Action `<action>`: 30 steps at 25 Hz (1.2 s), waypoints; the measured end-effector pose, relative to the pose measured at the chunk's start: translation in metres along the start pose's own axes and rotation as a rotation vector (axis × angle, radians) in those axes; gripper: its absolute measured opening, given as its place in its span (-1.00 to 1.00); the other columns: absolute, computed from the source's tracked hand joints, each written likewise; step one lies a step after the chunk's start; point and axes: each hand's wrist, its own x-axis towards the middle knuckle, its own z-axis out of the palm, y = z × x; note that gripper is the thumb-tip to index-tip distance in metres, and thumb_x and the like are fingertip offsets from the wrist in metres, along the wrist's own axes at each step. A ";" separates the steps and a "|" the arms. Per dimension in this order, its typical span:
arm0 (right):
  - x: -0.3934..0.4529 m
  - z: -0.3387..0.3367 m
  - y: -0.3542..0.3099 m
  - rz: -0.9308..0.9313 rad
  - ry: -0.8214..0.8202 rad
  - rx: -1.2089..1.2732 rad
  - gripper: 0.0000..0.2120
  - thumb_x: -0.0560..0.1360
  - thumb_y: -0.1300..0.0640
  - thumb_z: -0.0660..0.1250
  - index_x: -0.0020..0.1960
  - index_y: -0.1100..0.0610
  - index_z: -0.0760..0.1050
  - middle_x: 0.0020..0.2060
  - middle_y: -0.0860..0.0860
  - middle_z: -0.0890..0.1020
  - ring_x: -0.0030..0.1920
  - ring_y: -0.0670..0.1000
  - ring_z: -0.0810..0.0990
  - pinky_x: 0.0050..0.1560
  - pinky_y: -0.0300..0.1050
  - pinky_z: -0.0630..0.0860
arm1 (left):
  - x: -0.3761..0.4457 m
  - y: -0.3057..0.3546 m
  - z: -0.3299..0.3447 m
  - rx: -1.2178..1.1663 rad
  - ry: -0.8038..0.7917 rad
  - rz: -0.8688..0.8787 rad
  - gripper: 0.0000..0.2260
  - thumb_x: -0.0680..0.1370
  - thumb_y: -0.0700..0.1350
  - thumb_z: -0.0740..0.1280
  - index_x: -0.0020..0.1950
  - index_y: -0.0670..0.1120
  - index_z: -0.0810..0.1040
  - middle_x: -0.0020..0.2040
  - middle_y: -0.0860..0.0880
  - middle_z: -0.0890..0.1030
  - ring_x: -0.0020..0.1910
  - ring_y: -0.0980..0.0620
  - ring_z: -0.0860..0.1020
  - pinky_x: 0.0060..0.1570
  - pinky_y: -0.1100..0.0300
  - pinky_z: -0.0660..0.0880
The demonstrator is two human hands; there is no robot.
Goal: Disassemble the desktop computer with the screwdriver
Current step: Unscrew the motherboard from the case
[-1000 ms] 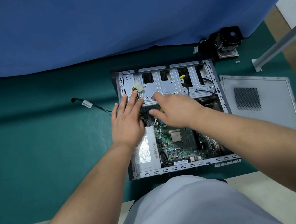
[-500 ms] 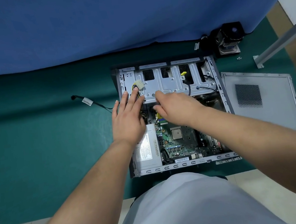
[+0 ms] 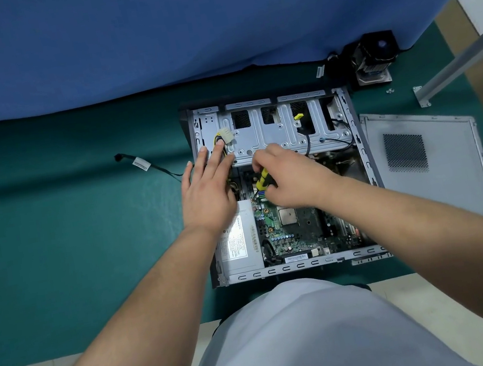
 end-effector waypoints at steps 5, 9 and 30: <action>-0.002 0.005 0.000 -0.029 0.105 -0.096 -0.80 0.63 0.03 0.22 0.19 0.10 0.41 0.08 0.08 0.57 0.04 0.17 0.56 -0.05 0.04 0.50 | 0.000 0.000 -0.001 -0.003 0.000 0.002 -0.36 0.49 -0.19 0.31 0.56 0.12 0.33 0.67 0.15 0.09 0.66 0.00 0.02 0.62 -0.06 -0.05; -0.005 0.004 0.000 0.007 0.098 -0.061 -0.70 0.51 0.01 0.26 0.23 -0.01 0.42 0.13 -0.01 0.54 0.13 0.11 0.51 0.00 0.03 0.54 | -0.001 0.001 -0.002 -0.004 -0.006 0.002 -0.36 0.49 -0.19 0.31 0.56 0.11 0.33 0.68 0.14 0.09 0.66 0.00 0.02 0.62 -0.06 -0.05; -0.005 0.014 -0.004 0.030 0.207 -0.151 -0.67 0.68 -0.06 0.18 0.40 -0.03 0.45 0.10 0.09 0.52 -0.01 0.21 0.61 -0.08 0.08 0.59 | 0.000 -0.001 0.000 -0.015 -0.012 0.001 -0.36 0.50 -0.17 0.29 0.57 0.11 0.31 0.68 0.15 0.08 0.66 0.02 -0.01 0.62 -0.05 -0.06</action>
